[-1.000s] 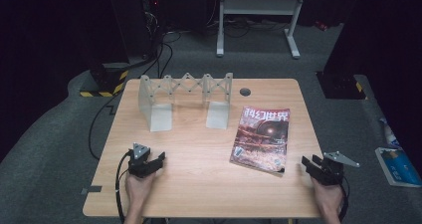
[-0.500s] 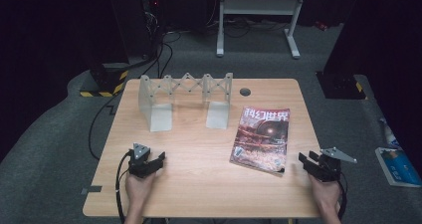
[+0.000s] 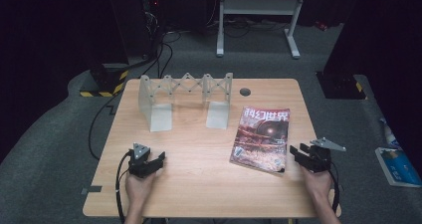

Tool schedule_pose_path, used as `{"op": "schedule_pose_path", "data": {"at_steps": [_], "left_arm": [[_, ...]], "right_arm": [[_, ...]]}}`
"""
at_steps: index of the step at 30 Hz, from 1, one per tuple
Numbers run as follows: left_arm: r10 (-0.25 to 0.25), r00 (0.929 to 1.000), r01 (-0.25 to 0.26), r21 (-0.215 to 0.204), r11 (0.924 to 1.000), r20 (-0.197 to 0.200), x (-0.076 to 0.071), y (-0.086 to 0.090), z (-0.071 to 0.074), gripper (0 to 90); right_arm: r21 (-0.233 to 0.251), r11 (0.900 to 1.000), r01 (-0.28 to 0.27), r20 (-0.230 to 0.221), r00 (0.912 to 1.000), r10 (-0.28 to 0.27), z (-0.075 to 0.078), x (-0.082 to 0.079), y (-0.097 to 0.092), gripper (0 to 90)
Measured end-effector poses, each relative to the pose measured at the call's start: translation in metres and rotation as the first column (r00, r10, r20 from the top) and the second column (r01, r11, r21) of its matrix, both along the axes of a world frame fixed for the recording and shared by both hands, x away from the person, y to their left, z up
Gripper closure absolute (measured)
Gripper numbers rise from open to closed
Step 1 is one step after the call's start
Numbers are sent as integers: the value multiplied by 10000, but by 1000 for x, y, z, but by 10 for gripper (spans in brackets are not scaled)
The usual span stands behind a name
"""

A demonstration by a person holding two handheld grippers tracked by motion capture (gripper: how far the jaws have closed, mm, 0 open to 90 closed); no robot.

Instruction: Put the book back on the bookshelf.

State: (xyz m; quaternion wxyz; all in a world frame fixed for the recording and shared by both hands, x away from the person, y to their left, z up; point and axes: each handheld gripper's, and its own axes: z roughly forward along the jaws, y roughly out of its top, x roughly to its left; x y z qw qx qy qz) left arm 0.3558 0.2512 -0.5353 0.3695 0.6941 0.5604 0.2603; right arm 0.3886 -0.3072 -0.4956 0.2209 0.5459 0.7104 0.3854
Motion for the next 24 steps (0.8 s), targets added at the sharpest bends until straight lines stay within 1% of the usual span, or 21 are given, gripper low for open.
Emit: {"op": "schedule_pose_path", "data": {"at_steps": [1,4,9,12,14,16,18,24], "left_arm": [[0,10000,0,0,10000,0,0,0,0,357],[0,10000,0,-1,10000,0,0,0,0,357],[-24,10000,23,124,9999,14,0,-1,0,357],[-40,10000,39,281,9996,14,0,-2,0,356],[-71,10000,70,391,9992,20,0,-3,0,355],[-77,10000,76,384,9992,21,0,-3,0,355],[-78,10000,77,371,9993,15,0,-3,0,355],[-98,10000,97,359,9993,17,1,-3,0,354]], "right_arm": [[0,10000,0,0,10000,0,0,0,0,519],[-48,9999,-117,-20,9999,117,1,6,5,518],[-153,9997,-202,-267,9994,198,2,18,15,508],[-49,9998,-189,-498,9986,187,0,27,18,496],[-24,10000,-93,-588,9982,91,-1,33,20,489],[-60,10000,-3,-684,9977,-1,-2,40,21,478],[-104,9999,42,-701,9975,-49,-3,43,22,474],[-242,9986,476,-982,9939,-497,-10,58,24,447]]}}
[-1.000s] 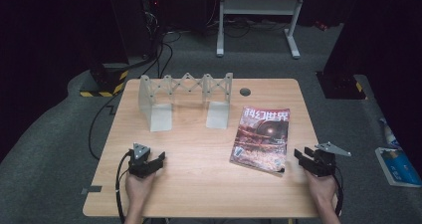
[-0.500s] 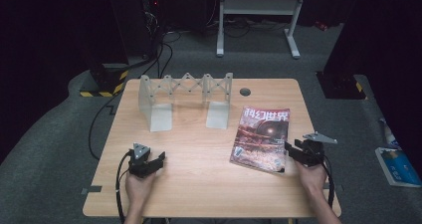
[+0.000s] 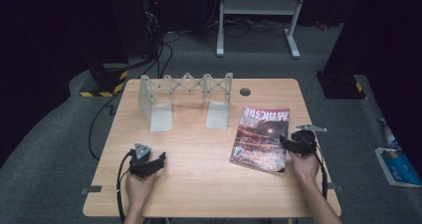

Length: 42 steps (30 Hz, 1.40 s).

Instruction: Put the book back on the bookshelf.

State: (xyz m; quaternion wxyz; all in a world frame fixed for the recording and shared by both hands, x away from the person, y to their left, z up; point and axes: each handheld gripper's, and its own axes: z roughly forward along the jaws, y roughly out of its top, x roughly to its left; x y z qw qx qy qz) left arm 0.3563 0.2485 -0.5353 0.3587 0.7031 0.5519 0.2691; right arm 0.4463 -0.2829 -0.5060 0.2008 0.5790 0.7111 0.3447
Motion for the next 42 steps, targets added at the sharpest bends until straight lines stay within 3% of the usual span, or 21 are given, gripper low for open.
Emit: {"op": "schedule_pose_path", "data": {"at_steps": [10,17,33,42], "left_arm": [[-10,10000,10,22,10000,-5,0,0,0,353],[-20,10000,20,21,10000,-11,0,0,0,353],[-41,10000,41,13,10000,-12,0,0,0,353],[-41,10000,41,10,10000,-12,0,0,0,353]], "right_arm": [[389,9987,329,-297,9991,-318,-4,13,3,397],[552,9984,98,-541,9985,-68,-9,16,7,391],[-691,9972,-303,29,9995,306,-10,10,17,400],[-637,9973,-373,437,9982,401,-14,3,16,412]]}}
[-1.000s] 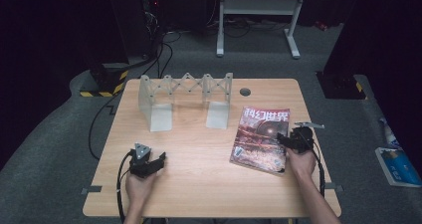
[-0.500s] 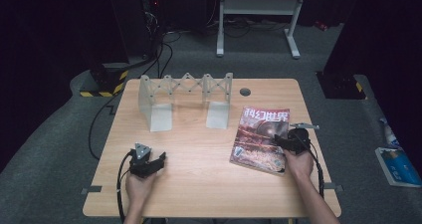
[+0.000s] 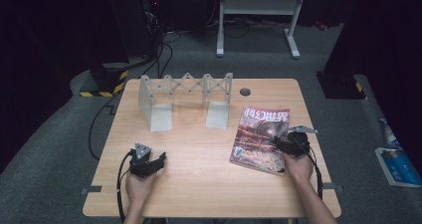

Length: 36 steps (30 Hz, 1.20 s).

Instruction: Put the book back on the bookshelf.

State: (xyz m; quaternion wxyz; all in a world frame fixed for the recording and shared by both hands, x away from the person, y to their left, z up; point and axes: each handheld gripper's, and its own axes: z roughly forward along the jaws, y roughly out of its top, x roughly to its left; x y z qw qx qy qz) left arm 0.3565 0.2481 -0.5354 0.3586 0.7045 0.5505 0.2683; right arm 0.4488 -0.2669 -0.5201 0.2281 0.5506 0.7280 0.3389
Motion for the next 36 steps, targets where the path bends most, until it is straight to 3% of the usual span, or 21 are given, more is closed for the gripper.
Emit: {"op": "schedule_pose_path", "data": {"at_steps": [36], "left_arm": [[-9,10000,9,58,10000,17,-2,-1,0,357]], "right_arm": [[-269,9941,-1048,93,9944,1051,0,-44,14,416]]}}
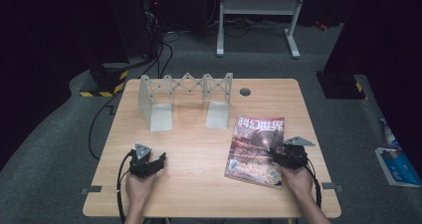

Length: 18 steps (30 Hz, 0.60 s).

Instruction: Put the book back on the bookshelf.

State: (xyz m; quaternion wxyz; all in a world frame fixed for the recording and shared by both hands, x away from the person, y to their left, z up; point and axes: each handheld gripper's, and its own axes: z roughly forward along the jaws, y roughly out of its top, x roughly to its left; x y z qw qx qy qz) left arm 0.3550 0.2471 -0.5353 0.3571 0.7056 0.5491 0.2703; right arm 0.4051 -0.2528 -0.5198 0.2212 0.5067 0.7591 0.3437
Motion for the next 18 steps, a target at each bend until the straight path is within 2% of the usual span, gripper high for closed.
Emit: {"op": "schedule_pose_path", "data": {"at_steps": [7,18], "left_arm": [[-43,10000,43,-15,10000,-20,0,0,0,358],[-57,9999,51,-358,9993,-150,-1,2,2,363]], "right_arm": [[10,9998,-189,-12,9998,189,0,-8,1,416],[68,9987,-512,-58,9987,513,0,-28,5,416]]}}
